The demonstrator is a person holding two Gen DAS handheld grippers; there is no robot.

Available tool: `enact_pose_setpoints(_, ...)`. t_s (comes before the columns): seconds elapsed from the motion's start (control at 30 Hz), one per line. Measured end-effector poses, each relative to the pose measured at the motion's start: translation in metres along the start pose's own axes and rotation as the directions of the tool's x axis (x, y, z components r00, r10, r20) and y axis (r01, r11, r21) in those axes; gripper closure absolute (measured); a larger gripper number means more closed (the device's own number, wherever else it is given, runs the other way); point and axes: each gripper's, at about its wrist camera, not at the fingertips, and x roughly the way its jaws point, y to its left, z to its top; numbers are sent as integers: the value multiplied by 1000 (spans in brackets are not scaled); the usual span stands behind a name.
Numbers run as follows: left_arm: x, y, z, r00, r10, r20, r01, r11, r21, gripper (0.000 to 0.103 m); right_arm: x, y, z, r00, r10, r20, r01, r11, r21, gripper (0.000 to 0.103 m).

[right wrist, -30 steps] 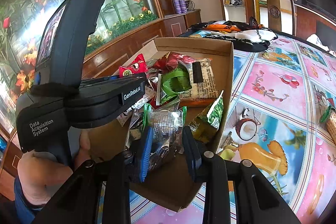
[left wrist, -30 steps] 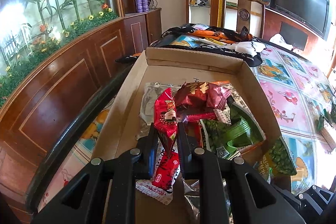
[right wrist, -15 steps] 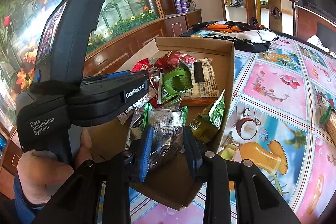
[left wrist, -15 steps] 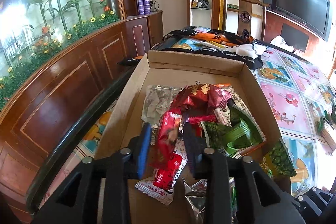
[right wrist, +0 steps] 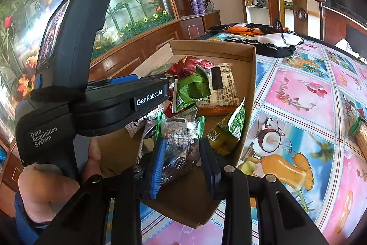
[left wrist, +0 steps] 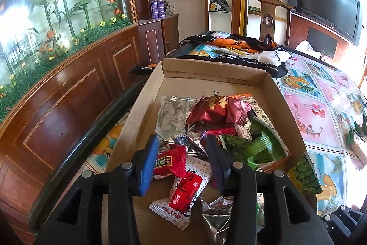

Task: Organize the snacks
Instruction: 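Lower the clear packet into the box and open the right gripper, then move both open grippers from the box toward the snacks on the table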

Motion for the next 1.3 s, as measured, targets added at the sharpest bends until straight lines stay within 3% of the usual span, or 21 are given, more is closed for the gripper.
enact_pose_setpoints(0.17, -3, 0, 1, 1000, 1, 11, -1, 1000, -1, 50, -1, 0, 0, 1000, -1, -1, 1, 1000, -7, 67)
enact_pose_setpoints(1.03, -7, 0, 3, 1000, -3, 31, 3, 1000, -11, 32, -12, -5, 0, 999, -26, 23, 27, 999, -36, 60)
enact_pose_setpoints(1.3, -10, 0, 3, 999, -3, 50, 5, 1000, -28, 31, -28, -20, 5, 999, -8, 49, 7, 1000, 17, 58)
